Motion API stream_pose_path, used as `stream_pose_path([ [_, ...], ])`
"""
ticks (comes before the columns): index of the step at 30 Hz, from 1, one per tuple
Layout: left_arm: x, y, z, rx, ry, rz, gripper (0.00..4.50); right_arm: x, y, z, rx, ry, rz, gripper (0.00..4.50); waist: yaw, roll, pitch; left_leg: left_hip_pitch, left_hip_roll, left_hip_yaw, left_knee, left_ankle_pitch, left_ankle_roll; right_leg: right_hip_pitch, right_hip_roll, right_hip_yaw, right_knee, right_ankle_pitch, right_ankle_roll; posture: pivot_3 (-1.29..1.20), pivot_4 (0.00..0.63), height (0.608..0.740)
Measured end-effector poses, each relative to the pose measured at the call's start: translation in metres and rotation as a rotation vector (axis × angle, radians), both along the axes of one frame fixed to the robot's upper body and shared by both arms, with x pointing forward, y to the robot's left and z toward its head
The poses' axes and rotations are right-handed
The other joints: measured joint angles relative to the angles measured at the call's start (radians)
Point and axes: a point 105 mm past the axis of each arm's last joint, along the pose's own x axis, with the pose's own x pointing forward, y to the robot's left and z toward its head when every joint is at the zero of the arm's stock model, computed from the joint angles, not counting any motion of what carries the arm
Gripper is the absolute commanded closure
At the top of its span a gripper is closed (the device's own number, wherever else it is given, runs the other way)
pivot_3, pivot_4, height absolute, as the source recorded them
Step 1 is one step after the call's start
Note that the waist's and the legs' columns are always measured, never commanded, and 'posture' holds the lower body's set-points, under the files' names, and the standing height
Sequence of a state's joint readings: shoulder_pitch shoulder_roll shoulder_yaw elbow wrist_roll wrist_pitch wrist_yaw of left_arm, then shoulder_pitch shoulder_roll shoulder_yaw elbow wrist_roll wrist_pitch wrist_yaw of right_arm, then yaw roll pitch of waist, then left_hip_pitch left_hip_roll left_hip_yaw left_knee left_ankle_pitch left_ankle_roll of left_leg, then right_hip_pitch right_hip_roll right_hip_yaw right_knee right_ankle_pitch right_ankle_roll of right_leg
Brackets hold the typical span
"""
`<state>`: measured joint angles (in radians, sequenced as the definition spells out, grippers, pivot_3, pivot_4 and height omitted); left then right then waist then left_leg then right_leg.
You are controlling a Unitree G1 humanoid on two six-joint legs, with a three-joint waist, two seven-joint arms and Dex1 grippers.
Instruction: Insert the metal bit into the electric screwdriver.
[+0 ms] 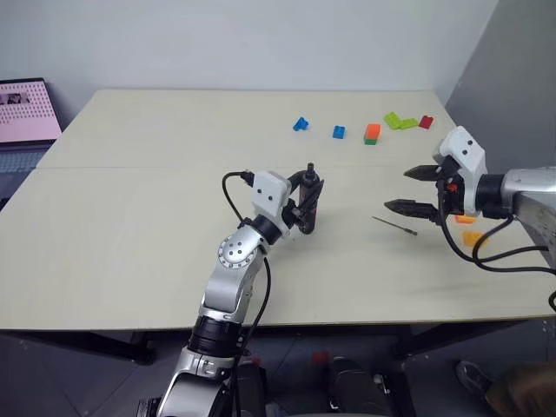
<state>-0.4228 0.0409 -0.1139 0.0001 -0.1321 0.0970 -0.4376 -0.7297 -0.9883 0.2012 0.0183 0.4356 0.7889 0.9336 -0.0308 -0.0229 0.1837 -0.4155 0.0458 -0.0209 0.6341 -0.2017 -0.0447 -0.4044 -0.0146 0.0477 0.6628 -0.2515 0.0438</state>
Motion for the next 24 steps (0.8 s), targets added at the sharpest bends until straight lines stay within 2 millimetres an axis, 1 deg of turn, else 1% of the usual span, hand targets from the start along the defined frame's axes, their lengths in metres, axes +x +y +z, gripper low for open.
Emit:
stream_pose_path([
  [2,-0.001,-0.001,0.0,0.002,-0.004,-0.001,2.86,0.013,-0.005,-0.018,-0.063,0.093,-0.025,0.0,-0.003,0.0,0.0,0.0,0.0,0.001,0.0,0.0,0.0,0.0,0.0,0.001,0.0,0.001,0.002,0.0,0.15,0.74],
  [3,-0.001,-0.001,0.001,0.0,-0.009,0.0,2.86,0.02,-0.011,-0.03,-0.096,0.148,-0.054,0.0,-0.002,0.0,0.0,0.0,0.0,0.001,0.0,0.0,0.0,0.0,0.0,0.001,0.0,0.002,0.003,0.0,0.15,0.74],
  [5,-0.001,-0.002,0.0,0.0,-0.013,0.001,2.86,0.028,-0.017,-0.047,-0.144,0.218,-0.078,0.0,-0.001,0.0,0.0,0.0,0.0,0.001,-0.001,0.0,0.0,-0.001,0.0,0.0,0.0,0.002,0.004,0.0,0.15,0.74],
  [7,-0.002,-0.004,0.0,0.0,-0.016,-0.002,2.86,0.033,-0.02,-0.055,-0.177,0.257,-0.085,0.0,0.0,0.0,0.0,-0.001,0.0,0.001,-0.002,0.0,0.0,-0.001,0.0,0.0,0.0,0.002,0.004,0.0,0.15,0.74],
  [11,-0.004,-0.006,0.0,0.009,-0.029,-0.005,2.86,0.043,-0.02,-0.064,-0.223,0.314,-0.069,0.0,-0.001,0.0,0.0,0.0,0.0,0.001,-0.003,0.0,0.0,-0.001,0.0,0.0,-0.001,0.002,0.004,0.0,0.15,0.74],
  [13,-0.004,-0.007,-0.001,0.01,-0.031,-0.003,2.86,0.045,-0.021,-0.07,-0.234,0.341,-0.068,0.0,0.0,0.001,0.0,0.0,0.0,0.0,-0.003,0.0,0.0,-0.001,0.0,0.0,0.0,0.002,0.004,0.0,0.15,0.74],
  [16,-0.004,-0.005,-0.001,0.005,-0.034,0.008,2.86,0.047,-0.023,-0.079,-0.259,0.38,-0.072,0.49,-0.001,0.001,0.0,0.0,0.0,0.001,-0.003,0.0,0.0,-0.001,0.0,0.0,0.0,0.003,0.004,0.0,0.15,0.74],
  [19,-0.005,-0.005,-0.001,0.007,-0.038,0.011,2.86,0.047,-0.027,-0.079,-0.286,0.386,-0.064,1.22,-0.001,0.001,0.0,0.0,0.0,0.0,-0.003,0.0,0.0,-0.001,0.0,0.0,0.0,0.003,0.004,0.0,0.15,0.74],
  [21,-0.005,-0.005,-0.001,0.009,-0.04,0.012,2.86,0.049,-0.026,-0.079,-0.303,0.382,-0.056,1.68,-0.001,0.001,0.0,0.0,0.0,0.0,-0.003,0.0,0.0,-0.001,0.0,0.0,0.0,0.003,0.004,0.0,0.15,0.74],
  [22,-0.005,-0.005,-0.001,0.011,-0.042,0.012,2.86,0.05,-0.026,-0.079,-0.312,0.381,-0.052,2.05,-0.001,0.001,0.0,0.0,0.0,0.0,-0.003,0.0,0.0,-0.001,0.0,0.0,0.0,0.003,0.004,0.0,0.15,0.74],
  [24,-0.005,-0.005,-0.002,0.013,-0.045,0.012,2.86,0.051,-0.026,-0.079,-0.32,0.378,-0.05,2.49,-0.001,0.001,0.0,0.0,0.0,0.0,-0.003,0.0,0.0,-0.001,0.0,0.0,0.0,0.003,0.004,0.0,0.15,0.74],
])
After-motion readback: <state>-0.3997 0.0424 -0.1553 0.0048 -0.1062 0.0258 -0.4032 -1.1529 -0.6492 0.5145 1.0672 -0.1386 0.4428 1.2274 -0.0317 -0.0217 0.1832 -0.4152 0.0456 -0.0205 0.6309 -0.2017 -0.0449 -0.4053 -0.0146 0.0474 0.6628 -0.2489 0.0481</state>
